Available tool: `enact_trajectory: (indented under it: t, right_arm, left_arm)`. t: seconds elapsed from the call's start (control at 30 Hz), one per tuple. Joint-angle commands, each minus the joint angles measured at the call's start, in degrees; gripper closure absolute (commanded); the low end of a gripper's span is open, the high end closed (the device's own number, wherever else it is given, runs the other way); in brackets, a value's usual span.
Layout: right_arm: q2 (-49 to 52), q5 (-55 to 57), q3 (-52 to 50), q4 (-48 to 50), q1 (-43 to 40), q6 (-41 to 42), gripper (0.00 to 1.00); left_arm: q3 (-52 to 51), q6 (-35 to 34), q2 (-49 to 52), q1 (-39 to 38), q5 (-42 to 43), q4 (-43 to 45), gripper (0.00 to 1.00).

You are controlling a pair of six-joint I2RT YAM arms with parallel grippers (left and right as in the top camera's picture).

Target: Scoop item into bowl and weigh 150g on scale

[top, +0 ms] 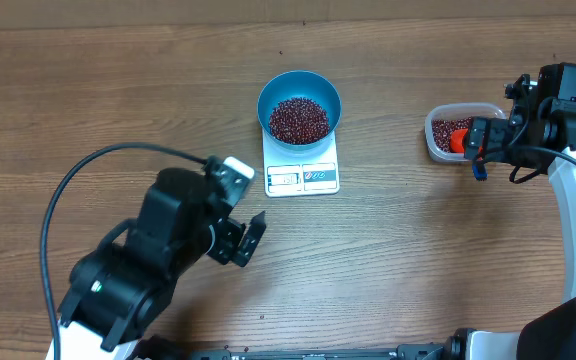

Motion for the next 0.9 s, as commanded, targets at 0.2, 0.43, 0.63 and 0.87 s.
enact_trajectory:
  t: [0.2,0.43,0.63,0.87]
  right_arm:
    - [-1.2,0.5,1.4,0.2,0.1,-0.1,0.0]
    - [-1.2,0.6,1.4,0.2,0.1,-0.1,0.0]
    - [-1.2,0.5,1.4,0.2,0.1,-0.1,0.0]
    - [-1.2,0.6,1.4,0.2,0.1,-0.1,0.0]
  left_arm:
    - [-13.0,-8.2,-12.7,8.3,-0.3,7.1,0.0]
    - [-25.7,-8.4,-24.5,11.7,1.8,19.4,0.0]
    - [-38.1,-8.4,-37.7,13.9,2.8,30.8,0.01]
    - [-48.6,-8.5,-48.5,16.3,4.0,39.3,0.0]
